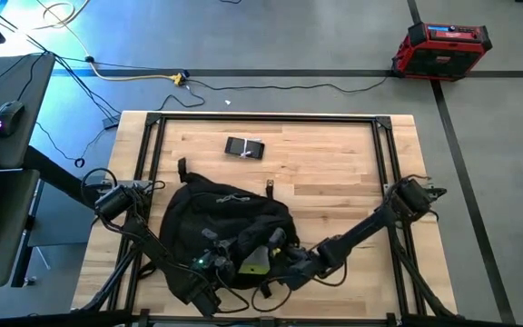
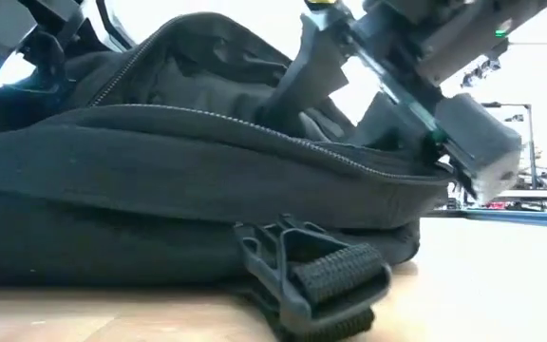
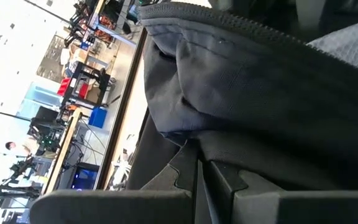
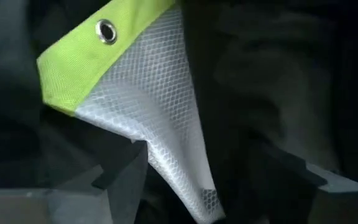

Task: Unpack backpack
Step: Remove the green zip bag from the black backpack

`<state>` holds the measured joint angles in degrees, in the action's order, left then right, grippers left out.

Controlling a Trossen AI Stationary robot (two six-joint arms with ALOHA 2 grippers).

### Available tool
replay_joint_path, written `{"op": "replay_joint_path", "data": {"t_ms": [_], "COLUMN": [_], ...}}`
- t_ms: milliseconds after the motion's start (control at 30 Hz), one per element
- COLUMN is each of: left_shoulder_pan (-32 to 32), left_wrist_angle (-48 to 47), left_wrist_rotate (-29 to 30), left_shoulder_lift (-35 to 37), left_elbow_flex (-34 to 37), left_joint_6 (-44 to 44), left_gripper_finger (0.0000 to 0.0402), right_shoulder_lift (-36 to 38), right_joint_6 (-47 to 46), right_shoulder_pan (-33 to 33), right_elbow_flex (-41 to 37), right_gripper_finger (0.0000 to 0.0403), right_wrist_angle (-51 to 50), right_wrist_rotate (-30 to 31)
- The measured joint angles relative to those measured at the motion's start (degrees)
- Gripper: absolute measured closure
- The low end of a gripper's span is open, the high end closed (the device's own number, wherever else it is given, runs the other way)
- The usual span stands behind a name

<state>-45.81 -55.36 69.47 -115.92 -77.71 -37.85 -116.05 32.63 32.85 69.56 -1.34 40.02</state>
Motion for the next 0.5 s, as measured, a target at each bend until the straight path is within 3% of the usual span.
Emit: {"op": "replay_joint_path", "data": {"t_ms": [133, 300, 500], "left_shoulder_pan": [0.0, -0.3, -1.8], "left_wrist_angle": [0.0, 0.1, -0.4], "left_wrist_rotate": [1.2, 3.2, 7.5], "left_shoulder_lift": [0.0, 0.0, 0.0], "left_elbow_flex": [0.0, 0.0, -0.8], "left_joint_6": [-0.7, -0.9, -0.6], "left_gripper_finger": [0.0402, 0.0402, 0.0402], "right_shoulder_lift": [-0.9, -3.8, -5.0], "right_joint_6": [7.0, 16.3, 17.6], "right_shoulder_pan": [-0.6, -0.3, -1.4], "right_elbow_flex": [0.0, 0.2, 0.1], "right_gripper_finger": [0.0178, 0.0199, 0.0252], "right_wrist_angle": [-0.1, 1.2, 3.8], "right_wrist_rotate": [-8.4, -8.5, -8.3]}}
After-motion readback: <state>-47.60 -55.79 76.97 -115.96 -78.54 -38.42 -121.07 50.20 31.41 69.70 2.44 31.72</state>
